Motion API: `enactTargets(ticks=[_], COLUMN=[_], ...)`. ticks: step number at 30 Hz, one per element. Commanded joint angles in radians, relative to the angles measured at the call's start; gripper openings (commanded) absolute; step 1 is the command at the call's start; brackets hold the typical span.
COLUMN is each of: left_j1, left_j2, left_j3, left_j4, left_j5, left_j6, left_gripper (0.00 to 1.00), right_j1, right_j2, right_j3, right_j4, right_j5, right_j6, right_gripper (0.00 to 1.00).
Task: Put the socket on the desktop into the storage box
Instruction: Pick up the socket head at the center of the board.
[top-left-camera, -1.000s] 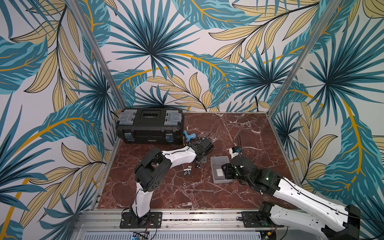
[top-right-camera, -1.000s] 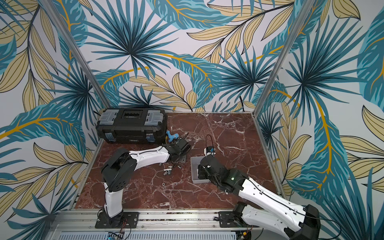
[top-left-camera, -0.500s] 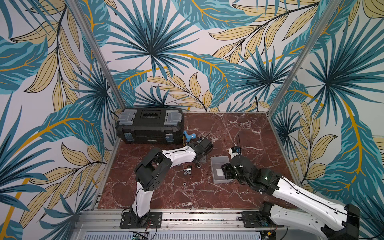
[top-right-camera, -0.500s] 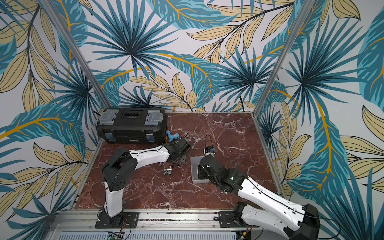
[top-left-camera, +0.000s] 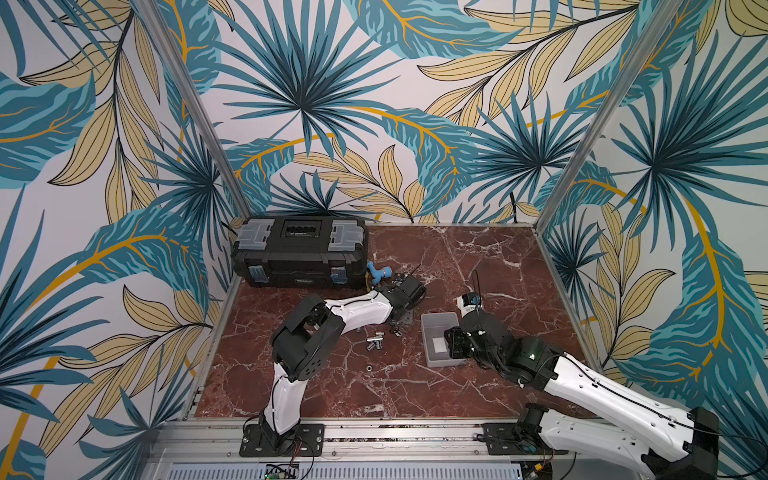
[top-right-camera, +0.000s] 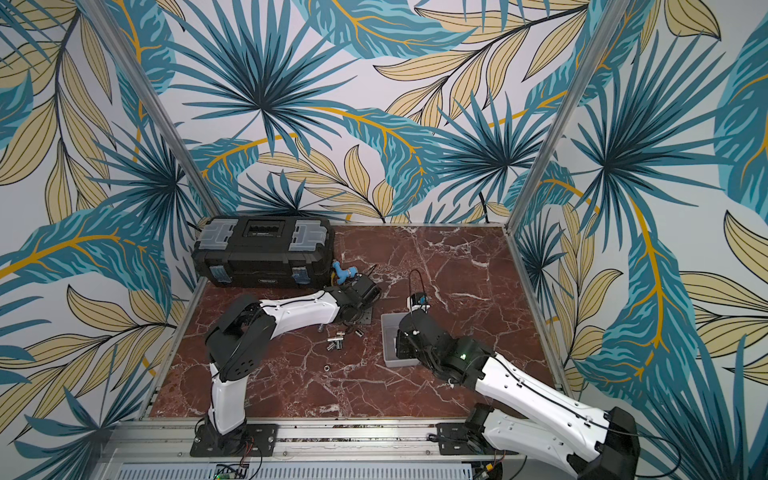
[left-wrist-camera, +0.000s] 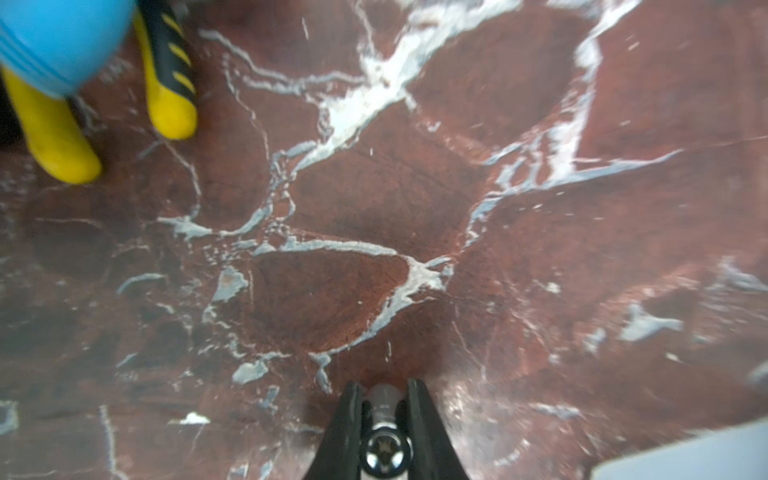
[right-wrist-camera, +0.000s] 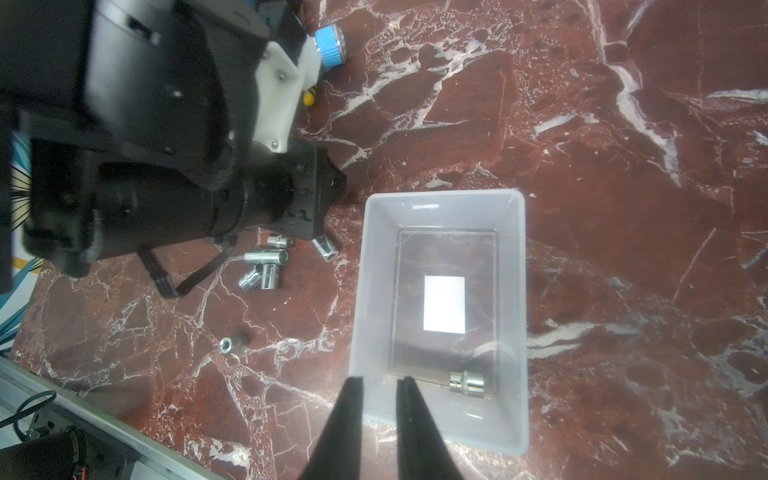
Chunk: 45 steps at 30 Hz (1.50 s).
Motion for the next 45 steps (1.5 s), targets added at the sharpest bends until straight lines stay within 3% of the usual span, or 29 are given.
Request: enactTargets(ticks=[1, 4, 10, 12, 15, 18, 27, 31, 37, 45], left_j1=[0.006, 0.043, 0.159, 0.167, 0.163, 0.164, 0.164, 0.164, 0.164, 0.162], left_j2=[-0.154, -0.303, -0.518, -0.550, -0.613, -0.685, -0.796, -0.799, -0.803, -0.774], left_j3=[-0.066, -0.194, -0.484, -0.556, -0.672, -0.735, -0.739, -0.749, -0.727, -0.758], left_j4=[0.044, 0.136, 0.462, 0.615, 0.864, 0.943, 0.842, 0.853, 0.729, 0.792], left_j5=[0.065, 0.266, 0.790, 0.970, 1.098, 1.141, 1.148, 1.138, 1.090, 1.069], left_j6=[0.014, -0.034, -0.180, -0.260, -0.396, -0.454, -0.419, -0.418, -0.325, -0.350], left_gripper=[0.00, 0.00, 0.00, 0.00, 0.00, 0.00, 0.00, 0.00, 0.00, 0.00], right_j1=[0.004, 0.004, 0.066, 0.102, 0.133, 0.147, 0.147, 0.147, 0.147, 0.147], right_j2=[0.018, 0.038, 0.048, 0.047, 0.054, 0.067, -0.003, -0.018, -0.041, 0.011], right_j3=[0.007, 0.020, 0.020, 0.015, 0.006, -0.006, -0.064, -0.063, -0.066, -0.037], right_j4=[-0.011, 0.002, 0.125, 0.191, 0.274, 0.337, 0.412, 0.390, 0.322, 0.274], right_j5=[-0.012, -0.048, -0.125, -0.145, -0.176, -0.176, -0.145, -0.153, -0.096, -0.103], right_j6=[-0.016, -0.040, -0.098, -0.122, -0.143, -0.154, -0.137, -0.133, -0.114, -0.114], right_gripper=[0.19, 0.19, 0.22, 0.30, 0.48, 0.53, 0.55, 0.55, 0.55, 0.50])
